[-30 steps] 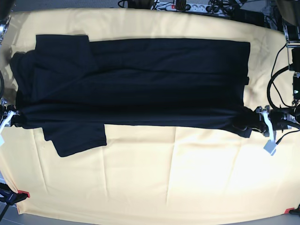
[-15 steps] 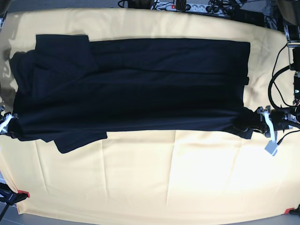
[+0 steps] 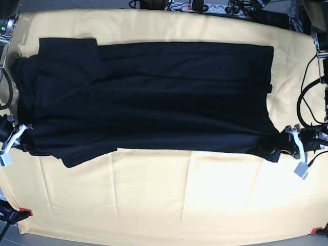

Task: Fold the T-shirt properly
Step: 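Pull the held hem edge with both grippers to tighten the fold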

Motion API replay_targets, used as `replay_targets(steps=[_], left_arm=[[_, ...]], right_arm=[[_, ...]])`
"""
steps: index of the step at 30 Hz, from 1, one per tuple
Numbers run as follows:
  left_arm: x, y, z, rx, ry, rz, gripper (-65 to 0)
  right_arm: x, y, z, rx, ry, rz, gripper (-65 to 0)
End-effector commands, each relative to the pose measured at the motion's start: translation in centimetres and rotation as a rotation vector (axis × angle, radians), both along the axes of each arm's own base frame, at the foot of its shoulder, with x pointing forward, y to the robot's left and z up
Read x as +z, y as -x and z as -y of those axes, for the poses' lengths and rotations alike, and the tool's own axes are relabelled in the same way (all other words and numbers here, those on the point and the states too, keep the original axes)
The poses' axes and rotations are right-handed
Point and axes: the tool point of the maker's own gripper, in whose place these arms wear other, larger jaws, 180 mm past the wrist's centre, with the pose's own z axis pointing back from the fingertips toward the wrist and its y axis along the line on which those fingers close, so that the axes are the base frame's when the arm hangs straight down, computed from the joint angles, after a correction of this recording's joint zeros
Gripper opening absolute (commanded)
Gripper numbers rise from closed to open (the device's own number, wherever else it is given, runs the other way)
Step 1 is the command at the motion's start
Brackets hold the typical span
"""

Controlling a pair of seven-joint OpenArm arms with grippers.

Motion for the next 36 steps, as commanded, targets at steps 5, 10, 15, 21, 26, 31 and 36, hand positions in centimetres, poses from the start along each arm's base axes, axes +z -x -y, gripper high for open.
replay_targets(steps=[5, 10, 15, 21, 26, 31, 36], left_arm=[[1.2, 0.2, -1.5, -0.018, -0.059, 0.009, -65.0], [1.3, 0.3, -1.9, -0.013, -0.069, 0.009, -65.0], [1.2, 0.4, -1.9, -0.013, -0.069, 0.005, -65.0], [0.8, 0.8, -1.7, -0.023, -0.072, -0.003, -65.0], [1.6, 0.8, -0.9, -0.055, -0.085, 0.032, -65.0], [2.9, 0.7, 0.3, -0.09, -0.09, 0.09, -65.0], [3.1, 1.3, 1.2, -0.136, -0.116, 0.105, -65.0]], right_arm=[[2.4, -0.6, 0.9, -0.006, -0.001, 0.043, -65.0], [2.4, -0.1, 0.2, 0.011, -0.058, 0.005, -65.0], [2.5, 0.5, 0.3, 0.024, -0.068, -0.034, -65.0], [3.8, 0.8, 2.4, 0.007, -0.015, -0.029, -65.0], [4.6, 0.6, 2.9, -0.001, -0.006, -0.004, -65.0], [4.5, 0.6, 2.9, 0.0, -0.006, -0.005, -65.0], [4.3, 0.8, 3.0, 0.001, -0.002, -0.019, -65.0]])
